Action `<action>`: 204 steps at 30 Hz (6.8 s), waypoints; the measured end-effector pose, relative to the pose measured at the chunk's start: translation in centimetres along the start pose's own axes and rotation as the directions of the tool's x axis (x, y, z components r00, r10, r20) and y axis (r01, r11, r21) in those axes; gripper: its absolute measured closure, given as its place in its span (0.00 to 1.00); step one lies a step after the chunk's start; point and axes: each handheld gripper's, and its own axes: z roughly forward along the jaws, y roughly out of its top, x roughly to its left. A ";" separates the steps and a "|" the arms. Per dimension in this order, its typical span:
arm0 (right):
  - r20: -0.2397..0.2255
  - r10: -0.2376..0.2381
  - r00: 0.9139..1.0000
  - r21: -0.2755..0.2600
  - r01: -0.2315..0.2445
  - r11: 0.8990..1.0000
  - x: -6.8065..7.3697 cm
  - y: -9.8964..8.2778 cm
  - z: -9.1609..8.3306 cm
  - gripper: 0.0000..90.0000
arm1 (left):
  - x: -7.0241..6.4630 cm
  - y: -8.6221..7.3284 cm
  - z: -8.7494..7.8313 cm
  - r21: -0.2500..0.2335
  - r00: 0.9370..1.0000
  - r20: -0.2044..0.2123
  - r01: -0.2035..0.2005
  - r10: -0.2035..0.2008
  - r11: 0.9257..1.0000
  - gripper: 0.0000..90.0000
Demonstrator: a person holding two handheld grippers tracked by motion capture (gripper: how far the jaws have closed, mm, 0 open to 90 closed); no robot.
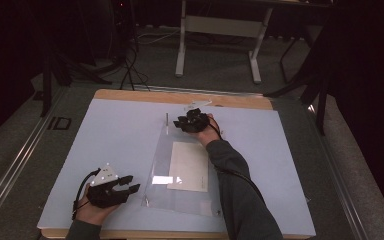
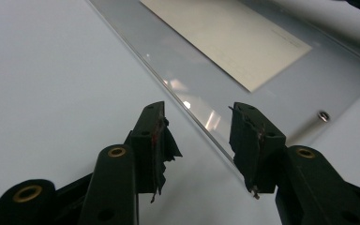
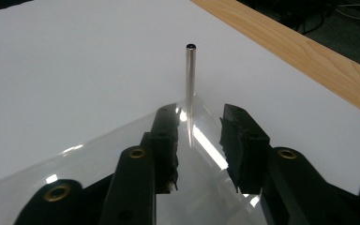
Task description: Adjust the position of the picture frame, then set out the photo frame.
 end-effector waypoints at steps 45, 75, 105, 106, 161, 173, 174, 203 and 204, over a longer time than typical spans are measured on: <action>0.018 0.063 0.998 0.003 -0.063 0.998 0.1 2.0 6.1 0.82 | -4.0 -0.2 4.5 0.076 0.985 0.128 -0.127 0.117 0.989 0.82; 0.081 0.064 0.995 0.016 -0.065 0.998 0.5 2.8 5.6 0.95 | -3.3 0.4 3.0 -0.046 0.999 0.023 -0.047 0.048 0.998 0.93; 0.239 0.174 0.955 -0.080 -0.159 0.984 -4.1 -3.3 -10.6 0.93 | 12.4 10.6 7.3 -0.199 0.970 -0.168 0.141 -0.176 0.970 0.91; 0.237 0.176 0.955 -0.073 -0.163 0.984 -4.1 -3.5 -10.7 0.93 | 12.9 10.8 7.8 -0.191 0.968 -0.165 0.157 -0.189 0.969 0.91; 0.261 0.322 0.910 -0.085 -0.311 0.947 -6.6 -10.6 -10.4 0.93 | 13.2 9.5 12.0 -0.149 0.971 -0.088 0.207 -0.222 0.967 0.78; 0.253 0.330 0.910 -0.092 -0.317 0.944 -6.6 -10.7 -10.4 0.93 | 12.3 9.6 11.9 -0.098 0.983 -0.152 0.087 -0.102 0.991 0.91; 0.253 0.329 0.910 -0.092 -0.316 0.944 -6.6 -10.7 -10.4 0.93 | 12.2 9.7 11.9 -0.108 0.982 -0.157 0.085 -0.102 0.991 0.91; 0.276 0.220 0.936 -0.138 -0.188 0.972 -5.6 -10.8 -12.8 0.95 | 12.1 9.3 12.0 -0.149 0.980 -0.160 0.092 -0.116 0.985 0.91; 0.277 0.221 0.935 -0.139 -0.188 0.972 -5.6 -10.8 -12.8 0.95 | 12.1 9.3 11.9 -0.149 0.980 -0.161 0.090 -0.114 0.985 0.91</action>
